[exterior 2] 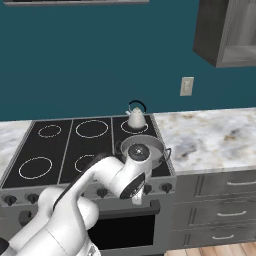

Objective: Pick the kettle from the cabinet and place it on a stove burner. Then pick the pot from the counter and place it on another stove burner. Finally, turn both burners on.

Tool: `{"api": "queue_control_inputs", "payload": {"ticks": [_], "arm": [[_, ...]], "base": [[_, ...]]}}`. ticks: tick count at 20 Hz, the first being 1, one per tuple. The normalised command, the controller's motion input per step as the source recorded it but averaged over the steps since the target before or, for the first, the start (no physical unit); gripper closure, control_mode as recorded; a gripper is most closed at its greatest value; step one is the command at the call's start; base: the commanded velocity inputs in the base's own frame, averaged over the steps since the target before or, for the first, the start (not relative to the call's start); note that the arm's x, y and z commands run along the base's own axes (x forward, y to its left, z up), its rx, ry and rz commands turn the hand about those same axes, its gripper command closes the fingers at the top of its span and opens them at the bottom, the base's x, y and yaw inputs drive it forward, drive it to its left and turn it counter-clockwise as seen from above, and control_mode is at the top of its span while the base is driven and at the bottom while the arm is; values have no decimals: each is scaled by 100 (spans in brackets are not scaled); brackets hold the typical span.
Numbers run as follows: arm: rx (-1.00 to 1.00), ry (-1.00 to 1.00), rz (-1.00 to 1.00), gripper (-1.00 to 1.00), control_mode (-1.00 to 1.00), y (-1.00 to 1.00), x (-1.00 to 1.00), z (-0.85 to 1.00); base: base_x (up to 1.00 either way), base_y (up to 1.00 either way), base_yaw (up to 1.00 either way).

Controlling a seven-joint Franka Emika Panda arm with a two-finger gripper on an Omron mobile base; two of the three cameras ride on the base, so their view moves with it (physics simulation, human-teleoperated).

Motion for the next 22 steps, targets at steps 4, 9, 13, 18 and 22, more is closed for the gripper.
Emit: {"api": "queue_control_inputs", "payload": {"ticks": [4,9,13,18,22], "arm": [[10,0,0,-100,-100,0,-7,-3],[13,-5,0,-100,-100,0,-12,-1],[16,-8,-1,-100,-100,-4,-5,0],[17,-12,-4,-100,-100,-8,-9,0],[12,-14,-8,-100,-100,0,-9,0]], "base": [[0,0,0],[0,0,0],[0,0,0],[0,0,0],[0,0,0]]}}
